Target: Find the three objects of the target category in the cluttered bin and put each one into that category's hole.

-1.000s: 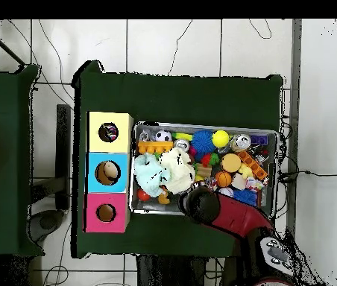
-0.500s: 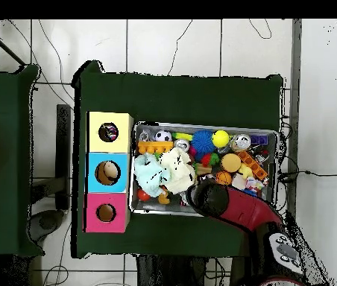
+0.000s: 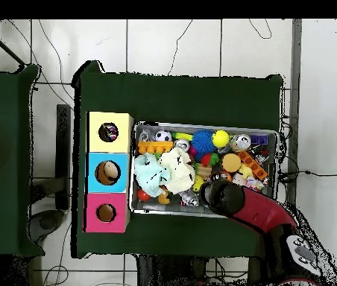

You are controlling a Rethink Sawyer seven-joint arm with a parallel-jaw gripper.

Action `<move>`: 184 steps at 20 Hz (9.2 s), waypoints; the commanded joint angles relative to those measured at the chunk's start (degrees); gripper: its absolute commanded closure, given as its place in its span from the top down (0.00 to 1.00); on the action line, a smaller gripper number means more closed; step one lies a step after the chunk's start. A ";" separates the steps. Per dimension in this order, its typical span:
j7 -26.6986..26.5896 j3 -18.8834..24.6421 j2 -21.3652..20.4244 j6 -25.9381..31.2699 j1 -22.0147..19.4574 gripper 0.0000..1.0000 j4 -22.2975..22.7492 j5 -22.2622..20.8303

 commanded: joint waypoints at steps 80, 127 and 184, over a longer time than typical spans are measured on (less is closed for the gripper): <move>0.11 1.53 6.15 -5.85 2.35 0.00 -1.32 -2.44; 19.32 -2.43 -6.27 36.55 23.13 0.00 -25.81 5.41; 25.46 -17.22 7.73 28.79 42.25 0.00 -29.77 20.77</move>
